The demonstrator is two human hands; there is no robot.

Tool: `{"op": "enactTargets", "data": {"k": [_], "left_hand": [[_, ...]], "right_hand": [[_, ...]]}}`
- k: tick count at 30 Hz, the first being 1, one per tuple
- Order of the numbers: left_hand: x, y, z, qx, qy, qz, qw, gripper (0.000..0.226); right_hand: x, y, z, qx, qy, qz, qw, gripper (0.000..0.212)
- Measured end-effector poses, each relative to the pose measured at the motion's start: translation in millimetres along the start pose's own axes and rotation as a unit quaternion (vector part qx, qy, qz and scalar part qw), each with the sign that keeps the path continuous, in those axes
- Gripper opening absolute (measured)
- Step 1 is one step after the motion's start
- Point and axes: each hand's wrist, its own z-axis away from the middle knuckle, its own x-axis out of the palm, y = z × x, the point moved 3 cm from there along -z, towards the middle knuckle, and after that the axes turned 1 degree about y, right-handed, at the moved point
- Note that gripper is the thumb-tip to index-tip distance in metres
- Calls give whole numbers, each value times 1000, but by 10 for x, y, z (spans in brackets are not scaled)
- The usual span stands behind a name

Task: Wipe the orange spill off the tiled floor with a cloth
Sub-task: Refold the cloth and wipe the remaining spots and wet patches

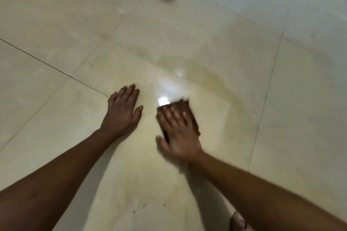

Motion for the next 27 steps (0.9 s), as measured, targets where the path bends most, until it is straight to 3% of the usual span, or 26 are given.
{"op": "enactTargets", "data": {"k": [2, 4, 7, 8, 10, 12, 15, 17, 20, 22, 24, 26, 27], "left_hand": [[-96, -22, 33, -17, 1, -13, 1000, 71], [-161, -115, 100, -41, 10, -41, 998, 67], [-197, -449, 321, -84, 23, -58, 994, 64], [-220, -591, 423, -100, 26, -65, 993, 63], [-276, -789, 644, -126, 20, -74, 989, 61], [-351, -924, 921, -156, 19, -72, 985, 60], [-420, -1020, 1435, -192, 7, -66, 979, 62], [-401, -1038, 1665, -207, -4, -60, 977, 64], [-304, -1075, 1726, -211, 2, -49, 976, 63], [-262, -1107, 1713, -210, 11, -51, 976, 62], [-255, -1110, 1731, -210, 10, -44, 977, 61], [-284, -1106, 1744, -212, 17, -39, 976, 60], [-294, -1094, 1741, -210, 17, -37, 977, 60]], "right_hand": [[-73, 4, 634, -64, -55, -2, 996, 74], [-212, 435, 633, -65, -26, 12, 997, 69], [-379, 610, -266, 126, 3, 7, 992, 67], [-317, 350, -529, 127, 9, 17, 992, 68], [-92, -324, -580, 28, 9, 4, 1000, 70], [122, -709, -69, -115, -33, -11, 993, 72], [-14, -435, 493, -237, -108, 19, 965, 72], [-123, -244, 151, -216, -80, 45, 972, 68], [-140, -699, -738, -58, -25, 27, 998, 68], [100, -1361, -783, -112, -27, 15, 993, 69], [355, -1664, -174, -254, -77, 10, 964, 70], [315, -1340, 517, -332, -151, 24, 931, 72], [221, -1062, 605, -366, -148, 39, 918, 72]]}}
